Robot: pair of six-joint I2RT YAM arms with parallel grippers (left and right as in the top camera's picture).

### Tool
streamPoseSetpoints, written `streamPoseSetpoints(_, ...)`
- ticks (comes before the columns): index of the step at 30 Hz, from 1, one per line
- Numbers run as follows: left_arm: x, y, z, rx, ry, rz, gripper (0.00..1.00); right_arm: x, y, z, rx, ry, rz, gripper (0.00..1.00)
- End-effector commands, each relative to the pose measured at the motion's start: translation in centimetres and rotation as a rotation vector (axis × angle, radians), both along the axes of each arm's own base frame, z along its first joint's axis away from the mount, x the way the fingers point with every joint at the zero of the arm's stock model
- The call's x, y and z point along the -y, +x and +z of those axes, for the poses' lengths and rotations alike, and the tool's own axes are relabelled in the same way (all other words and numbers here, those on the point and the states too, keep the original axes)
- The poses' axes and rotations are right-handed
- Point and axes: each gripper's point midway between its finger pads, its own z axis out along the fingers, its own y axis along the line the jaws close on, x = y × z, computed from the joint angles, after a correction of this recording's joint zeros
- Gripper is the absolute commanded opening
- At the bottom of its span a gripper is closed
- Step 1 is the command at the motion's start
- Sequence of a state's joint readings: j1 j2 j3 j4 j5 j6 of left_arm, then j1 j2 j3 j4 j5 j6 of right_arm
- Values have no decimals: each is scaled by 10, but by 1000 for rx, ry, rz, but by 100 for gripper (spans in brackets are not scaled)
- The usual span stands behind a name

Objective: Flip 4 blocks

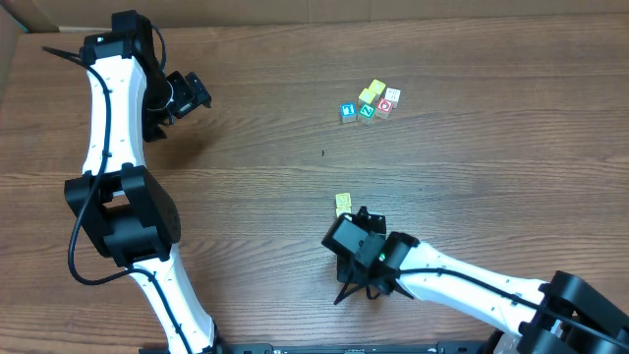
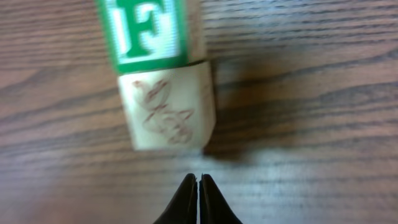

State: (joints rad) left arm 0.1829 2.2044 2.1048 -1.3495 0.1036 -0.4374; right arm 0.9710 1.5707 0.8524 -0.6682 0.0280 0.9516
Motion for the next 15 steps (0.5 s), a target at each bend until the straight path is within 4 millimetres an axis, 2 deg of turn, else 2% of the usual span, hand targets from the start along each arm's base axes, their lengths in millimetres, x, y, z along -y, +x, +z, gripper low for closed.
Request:
streamPoseSetpoints(1,3,0,3,7,5,-14,100,-38,27,54,46,139,123,4)
streamPoseSetpoints(4,3,0,3,7,5,-14,100,-49,48,87,84,190,159,4)
streamPoseSetpoints(7,3,0,3,7,5,-14,100,-50,69,99,104,197,144,4)
streamPoseSetpoints(11,3,0,3,7,5,-14,100,-59,89,93,93,171,161,4)
streamPoseSetpoints(15,3,0,3,7,5,-14,100,-75,95,66,75,107,213,4)
